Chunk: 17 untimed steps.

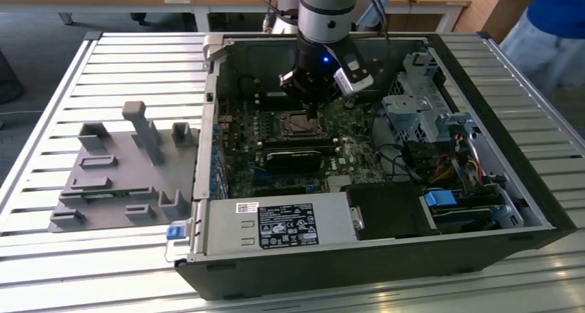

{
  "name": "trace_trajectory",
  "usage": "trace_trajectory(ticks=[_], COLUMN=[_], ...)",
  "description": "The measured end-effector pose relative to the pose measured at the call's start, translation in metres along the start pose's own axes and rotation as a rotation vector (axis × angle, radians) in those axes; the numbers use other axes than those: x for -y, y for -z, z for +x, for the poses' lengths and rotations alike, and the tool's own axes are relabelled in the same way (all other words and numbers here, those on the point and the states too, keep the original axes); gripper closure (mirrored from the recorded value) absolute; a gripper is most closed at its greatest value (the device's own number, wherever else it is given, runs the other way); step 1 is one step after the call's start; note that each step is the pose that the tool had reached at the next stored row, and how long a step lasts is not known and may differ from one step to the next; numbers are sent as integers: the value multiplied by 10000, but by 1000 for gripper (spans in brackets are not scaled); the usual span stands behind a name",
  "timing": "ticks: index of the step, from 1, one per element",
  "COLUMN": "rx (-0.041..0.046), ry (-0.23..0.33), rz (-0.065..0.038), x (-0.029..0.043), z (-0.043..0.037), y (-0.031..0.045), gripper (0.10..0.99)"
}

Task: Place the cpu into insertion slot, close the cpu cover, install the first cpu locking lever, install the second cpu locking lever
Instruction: 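Install the second cpu locking lever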

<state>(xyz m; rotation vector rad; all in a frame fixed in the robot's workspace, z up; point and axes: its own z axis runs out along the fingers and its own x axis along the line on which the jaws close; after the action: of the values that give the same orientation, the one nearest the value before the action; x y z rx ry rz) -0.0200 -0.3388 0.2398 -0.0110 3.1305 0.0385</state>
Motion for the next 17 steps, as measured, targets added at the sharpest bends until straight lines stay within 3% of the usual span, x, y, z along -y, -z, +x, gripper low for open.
trace_trajectory(ticks=[3,4,9,17], rx=[-11,-22,-100,-151], ry=[-3,-4,-7,-11], rz=[-307,-339,-347,-352], x=[35,46,105,239], z=[0,0,0,2], y=[0,1,2,4], gripper=[980,980,980,980])
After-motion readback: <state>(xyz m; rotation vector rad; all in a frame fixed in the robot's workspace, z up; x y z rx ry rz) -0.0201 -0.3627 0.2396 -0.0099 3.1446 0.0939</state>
